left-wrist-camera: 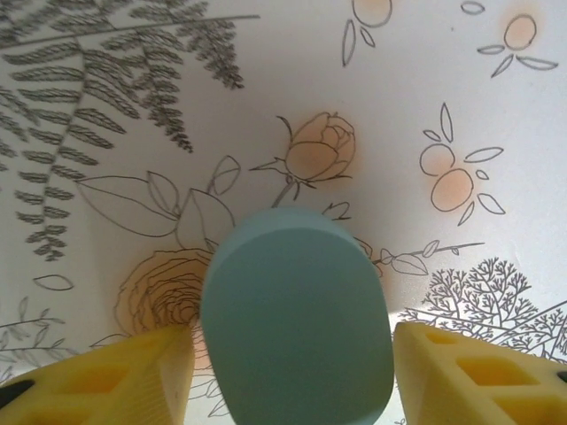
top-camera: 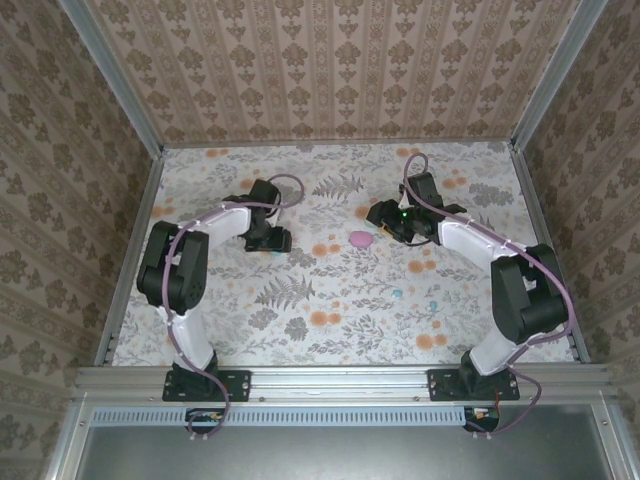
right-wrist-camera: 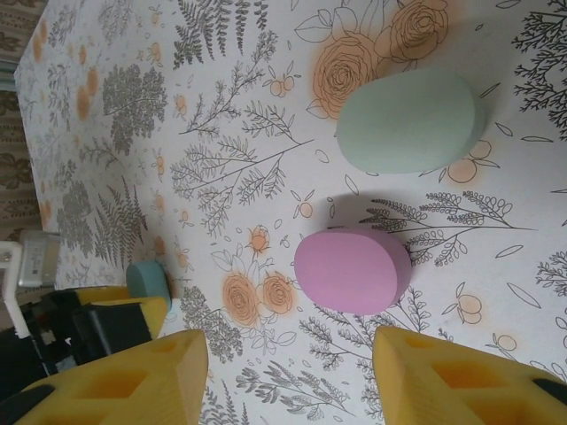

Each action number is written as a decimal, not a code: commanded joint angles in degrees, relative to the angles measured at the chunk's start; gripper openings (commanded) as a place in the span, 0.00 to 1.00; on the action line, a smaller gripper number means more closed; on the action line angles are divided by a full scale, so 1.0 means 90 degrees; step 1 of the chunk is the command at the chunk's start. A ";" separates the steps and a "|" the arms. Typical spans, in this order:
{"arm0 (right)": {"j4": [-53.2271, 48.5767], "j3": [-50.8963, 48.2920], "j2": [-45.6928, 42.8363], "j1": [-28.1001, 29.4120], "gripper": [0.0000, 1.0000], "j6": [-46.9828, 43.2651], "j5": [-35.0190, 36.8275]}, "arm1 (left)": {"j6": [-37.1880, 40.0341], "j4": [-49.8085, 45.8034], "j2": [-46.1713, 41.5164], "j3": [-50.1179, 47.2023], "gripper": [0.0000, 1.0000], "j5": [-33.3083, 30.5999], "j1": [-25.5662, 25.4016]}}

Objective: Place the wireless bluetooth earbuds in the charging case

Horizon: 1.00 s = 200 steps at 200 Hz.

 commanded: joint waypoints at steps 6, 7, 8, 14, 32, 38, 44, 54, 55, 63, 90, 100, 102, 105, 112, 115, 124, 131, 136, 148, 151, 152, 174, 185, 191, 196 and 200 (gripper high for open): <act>0.0007 -0.0116 -0.0178 -0.0040 0.54 0.0129 -0.0166 | 0.0258 -0.0132 0.0192 0.0179 0.52 0.0062 -0.0061; 0.0007 -0.0118 -0.0177 -0.0044 0.54 0.0134 -0.0169 | 0.0271 -0.0135 0.0198 0.0179 0.51 0.0079 -0.0059; 0.0012 -0.0119 -0.0177 -0.0046 0.54 0.0131 -0.0170 | 0.0283 -0.0136 0.0200 0.0184 0.51 0.0083 -0.0058; 0.0021 -0.0127 -0.0195 -0.0047 0.54 0.0135 -0.0172 | 0.0352 -0.0138 0.0202 0.0182 0.48 0.0160 -0.0066; 0.0049 -0.0168 -0.0217 -0.0042 0.54 0.0143 -0.0190 | 0.0583 -0.0061 0.0113 0.0133 0.44 0.0365 -0.0131; 0.0046 -0.0177 -0.0206 -0.0047 0.54 0.0148 -0.0214 | 0.0678 0.0007 0.0041 0.0104 0.41 0.0458 -0.0139; 0.0065 -0.0187 -0.0202 -0.0046 0.54 0.0142 -0.0243 | 0.0783 0.0081 -0.0043 0.0060 0.40 0.0570 -0.0168; 0.0094 -0.0205 -0.0182 -0.0051 0.54 0.0170 -0.0319 | 0.0967 0.0225 -0.0210 -0.0002 0.39 0.0801 -0.0197; 0.0094 -0.0205 -0.0182 -0.0051 0.54 0.0170 -0.0319 | 0.0988 0.0239 -0.0228 -0.0014 0.39 0.0820 -0.0200; 0.0131 -0.0211 -0.0169 -0.0052 0.54 0.0179 -0.0387 | 0.1144 0.0380 -0.0385 -0.0085 0.39 0.0988 -0.0238; 0.0203 -0.0231 -0.0216 -0.0072 0.54 0.0187 -0.0580 | 0.1684 0.1049 -0.1136 -0.0459 0.38 0.1536 -0.0271; 0.0217 -0.0218 -0.0242 -0.0094 0.54 0.0189 -0.0648 | 0.1964 0.1292 -0.1457 -0.0599 0.36 0.1921 -0.0271; 0.0221 -0.0210 -0.0244 -0.0094 0.54 0.0188 -0.0669 | 0.2028 0.1335 -0.1528 -0.0624 0.36 0.2013 -0.0271; 0.0229 -0.0199 -0.0251 -0.0096 0.54 0.0187 -0.0704 | 0.2133 0.1387 -0.1617 -0.0662 0.36 0.2154 -0.0272; 0.0272 -0.0199 -0.0271 -0.0120 0.54 0.0201 -0.0800 | 0.2419 0.1508 -0.1824 -0.0748 0.36 0.2545 -0.0276; 0.0297 -0.0198 -0.0285 -0.0122 0.54 0.0211 -0.0840 | 0.2537 0.1533 -0.1903 -0.0766 0.36 0.2730 -0.0273; 0.0362 -0.0187 -0.0331 -0.0136 0.54 0.0249 -0.0965 | 0.2987 0.1556 -0.2159 -0.0818 0.36 0.3273 -0.0277; 0.0418 -0.0173 -0.0381 -0.0137 0.54 0.0267 -0.1046 | 0.3339 0.1578 -0.2347 -0.0881 0.35 0.3653 -0.0274; 0.0439 -0.0164 -0.0419 -0.0142 0.54 0.0270 -0.1086 | 0.3509 0.1626 -0.2491 -0.0932 0.34 0.3908 -0.0276; 0.0420 -0.0103 -0.0505 -0.0146 0.54 0.0264 -0.1183 | 0.3986 0.1752 -0.2819 -0.1064 0.33 0.4368 -0.0272; 0.0410 -0.0080 -0.0534 -0.0148 0.54 0.0263 -0.1216 | 0.4086 0.1779 -0.2888 -0.1088 0.32 0.4479 -0.0271; 0.0414 -0.0075 -0.0546 -0.0147 0.54 0.0254 -0.1226 | 0.4124 0.1783 -0.2919 -0.1094 0.32 0.4514 -0.0276; 0.0442 0.0055 -0.0754 -0.0149 0.54 0.0199 -0.1523 | 0.4625 0.1792 -0.3330 -0.1113 0.31 0.4918 -0.0271; 0.0491 0.0111 -0.0878 -0.0147 0.54 0.0164 -0.1743 | 0.4824 0.1603 -0.3413 -0.1004 0.31 0.5048 -0.0271; 0.0536 0.0153 -0.0947 -0.0148 0.54 0.0146 -0.1912 | 0.4918 0.1453 -0.3429 -0.0912 0.31 0.5131 -0.0272; 0.0579 0.0180 -0.0981 -0.0146 0.54 0.0139 -0.2060 | 0.5029 0.1307 -0.3429 -0.0841 0.31 0.5205 -0.0271; 0.0610 0.0205 -0.1025 -0.0148 0.54 0.0131 -0.2178 | 0.5121 0.1186 -0.3429 -0.0779 0.31 0.5252 -0.0279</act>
